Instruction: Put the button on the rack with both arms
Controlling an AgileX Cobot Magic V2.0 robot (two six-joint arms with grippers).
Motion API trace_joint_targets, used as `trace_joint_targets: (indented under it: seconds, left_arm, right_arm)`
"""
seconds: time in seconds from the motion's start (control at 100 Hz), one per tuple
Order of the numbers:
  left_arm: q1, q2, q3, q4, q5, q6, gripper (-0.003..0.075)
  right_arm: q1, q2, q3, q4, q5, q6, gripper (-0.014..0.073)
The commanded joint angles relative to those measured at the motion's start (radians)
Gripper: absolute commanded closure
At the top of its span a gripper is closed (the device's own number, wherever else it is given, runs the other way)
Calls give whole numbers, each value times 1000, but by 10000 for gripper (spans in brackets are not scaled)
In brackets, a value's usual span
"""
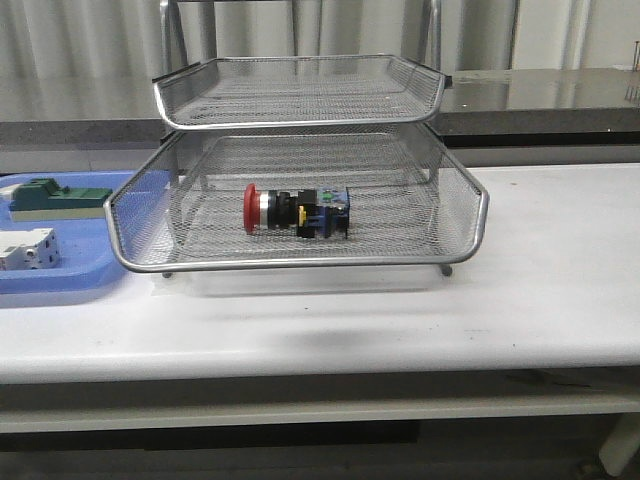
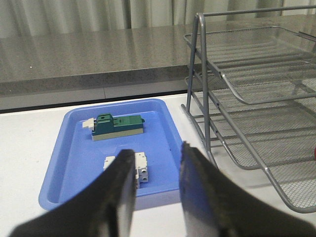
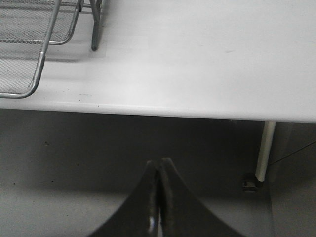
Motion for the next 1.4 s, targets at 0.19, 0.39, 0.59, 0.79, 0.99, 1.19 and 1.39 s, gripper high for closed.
trace_joint_targets:
  seconds: [0.19, 0.39, 0.59, 0.79, 0.99, 1.19, 1.39]
  left_arm:
    - [3, 5, -27, -16, -97, -9, 716]
    - [3, 5, -27, -20, -94, -9, 716]
    - [3, 5, -27, -20, -94, -9, 716]
    - [3, 5, -27, -20, -94, -9, 716]
    - [3, 5, -27, -20, -94, -9, 716]
    - [3, 5, -27, -20, -94, -9, 716]
    - [3, 5, -27, -20, -94, -9, 716]
  right_arm:
    - [-4, 0, -36, -15, -57, -3, 664]
    - [-4, 0, -36, -15, -57, -3, 664]
    - [-4, 0, -36, -2, -57, -3, 664]
    - [-4, 37, -36, 93, -71, -14, 664]
    - [6, 173, -36, 204, -67, -120, 664]
    - [95, 338, -37, 278, -137, -170, 663]
    - [235, 503, -39, 278, -221, -170, 663]
